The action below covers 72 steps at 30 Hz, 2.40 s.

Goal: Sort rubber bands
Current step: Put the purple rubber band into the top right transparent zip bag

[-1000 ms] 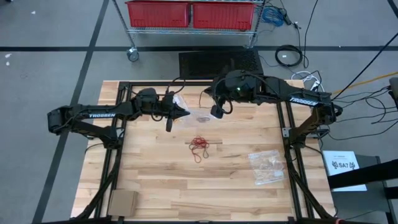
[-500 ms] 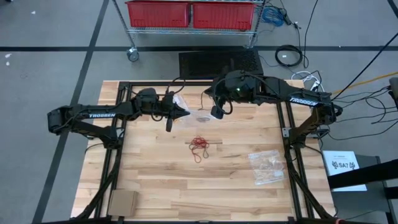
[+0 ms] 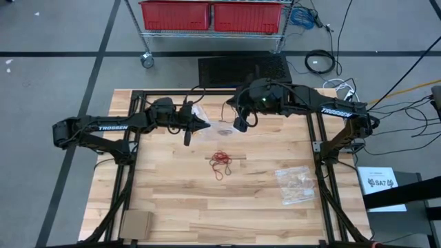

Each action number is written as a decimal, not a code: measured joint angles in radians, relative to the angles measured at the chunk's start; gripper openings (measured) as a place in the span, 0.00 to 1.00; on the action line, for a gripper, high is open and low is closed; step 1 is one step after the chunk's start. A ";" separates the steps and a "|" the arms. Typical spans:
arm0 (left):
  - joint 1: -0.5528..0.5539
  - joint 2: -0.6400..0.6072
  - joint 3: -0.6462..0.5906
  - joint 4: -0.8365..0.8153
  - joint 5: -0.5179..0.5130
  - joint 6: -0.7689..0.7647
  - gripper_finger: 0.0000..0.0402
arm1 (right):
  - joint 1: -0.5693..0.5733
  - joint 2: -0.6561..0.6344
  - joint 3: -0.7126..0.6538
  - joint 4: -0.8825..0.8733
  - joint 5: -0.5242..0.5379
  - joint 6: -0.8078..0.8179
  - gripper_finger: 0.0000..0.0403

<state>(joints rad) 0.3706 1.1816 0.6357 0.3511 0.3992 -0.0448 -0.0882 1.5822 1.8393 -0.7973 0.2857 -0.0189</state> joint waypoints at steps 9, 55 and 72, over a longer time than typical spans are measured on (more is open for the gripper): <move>0.000 0.000 0.000 0.009 -0.021 0.000 0.00 | 0.012 0.000 0.000 -0.002 -0.003 0.009 0.00; 0.000 0.000 0.000 0.006 -0.013 -0.001 0.00 | 0.025 0.024 0.050 -0.036 -0.003 0.029 0.00; 0.000 0.000 0.000 0.007 -0.013 -0.001 0.00 | 0.025 0.027 0.050 -0.039 -0.003 0.037 0.00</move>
<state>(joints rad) 0.3706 1.1816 0.6357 0.3580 0.3862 -0.0456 -0.0628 1.6089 1.8893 -0.8368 0.2827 0.0185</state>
